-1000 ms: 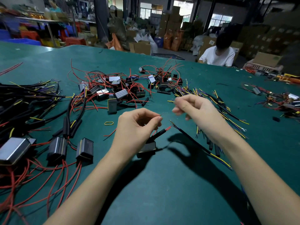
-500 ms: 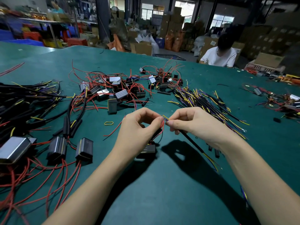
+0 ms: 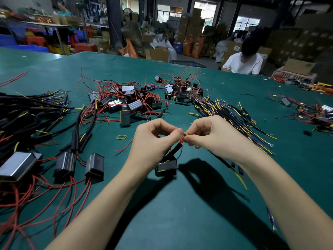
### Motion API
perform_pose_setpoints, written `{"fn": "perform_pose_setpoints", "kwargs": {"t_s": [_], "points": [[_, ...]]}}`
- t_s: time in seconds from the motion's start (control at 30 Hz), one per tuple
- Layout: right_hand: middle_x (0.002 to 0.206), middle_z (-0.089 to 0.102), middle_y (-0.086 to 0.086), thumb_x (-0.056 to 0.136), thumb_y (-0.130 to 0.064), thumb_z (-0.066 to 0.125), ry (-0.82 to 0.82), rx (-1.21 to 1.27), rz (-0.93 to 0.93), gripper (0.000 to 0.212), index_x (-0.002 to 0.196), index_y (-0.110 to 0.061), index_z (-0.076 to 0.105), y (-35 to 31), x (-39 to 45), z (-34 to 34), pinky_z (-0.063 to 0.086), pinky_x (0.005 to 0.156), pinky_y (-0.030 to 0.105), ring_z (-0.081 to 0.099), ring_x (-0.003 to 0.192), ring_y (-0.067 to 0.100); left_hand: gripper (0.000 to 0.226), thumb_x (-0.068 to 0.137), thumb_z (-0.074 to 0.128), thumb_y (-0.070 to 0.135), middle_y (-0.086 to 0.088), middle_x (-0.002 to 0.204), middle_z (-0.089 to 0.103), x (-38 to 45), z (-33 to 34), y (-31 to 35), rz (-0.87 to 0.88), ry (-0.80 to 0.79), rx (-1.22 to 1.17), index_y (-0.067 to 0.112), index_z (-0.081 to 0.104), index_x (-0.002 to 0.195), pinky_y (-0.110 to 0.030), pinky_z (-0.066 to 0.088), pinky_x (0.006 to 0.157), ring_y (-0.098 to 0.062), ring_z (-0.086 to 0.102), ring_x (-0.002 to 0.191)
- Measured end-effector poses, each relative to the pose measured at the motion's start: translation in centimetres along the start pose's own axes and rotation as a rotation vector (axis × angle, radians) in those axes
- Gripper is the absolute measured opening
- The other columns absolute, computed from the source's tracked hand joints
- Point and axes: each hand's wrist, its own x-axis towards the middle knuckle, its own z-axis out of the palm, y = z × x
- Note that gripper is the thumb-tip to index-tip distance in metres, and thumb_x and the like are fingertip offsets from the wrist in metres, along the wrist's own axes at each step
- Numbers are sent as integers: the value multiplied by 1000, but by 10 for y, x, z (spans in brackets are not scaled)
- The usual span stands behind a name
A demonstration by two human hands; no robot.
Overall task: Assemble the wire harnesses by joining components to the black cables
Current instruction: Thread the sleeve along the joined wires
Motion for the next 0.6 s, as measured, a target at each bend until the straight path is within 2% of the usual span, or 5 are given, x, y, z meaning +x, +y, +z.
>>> {"fn": "perform_pose_setpoints", "kwargs": {"t_s": [0.07,0.13,0.33,0.43,0.6], "points": [[65,67,1,83,-8,71,-13,161,3,8,76,-10,68,-2,-2,-3,44,56,13,55,54,4,15,79,73,6,7,61,67,0,-1,3,0,-4,-34,8,64,68,-13,44,59,-2,57,56],[68,68,-1,83,-9,70,-10,243,16,5,79,-11,69,-3,-3,-6,39,52,9,57,56,2,18,79,72,3,8,60,66,0,-1,5,3,-1,-56,9,61,67,-13,44,58,-4,55,56],[75,69,-3,85,-16,65,7,505,101,5,81,-18,67,-2,-1,-5,38,66,24,60,66,6,29,79,70,-2,6,66,64,0,2,8,-11,36,-169,13,52,62,-18,45,60,-13,53,66],[71,67,-3,89,-11,61,85,615,121,11,79,-14,64,-5,1,4,40,62,23,58,55,6,30,78,70,-3,2,70,65,0,5,8,23,81,-175,13,52,61,-18,47,60,-11,55,66],[66,58,0,91,-6,59,108,494,24,10,83,-7,64,-7,-1,9,36,52,15,40,48,8,28,80,70,1,1,76,71,0,1,4,73,68,-122,16,57,62,-27,50,69,-11,61,71]]}}
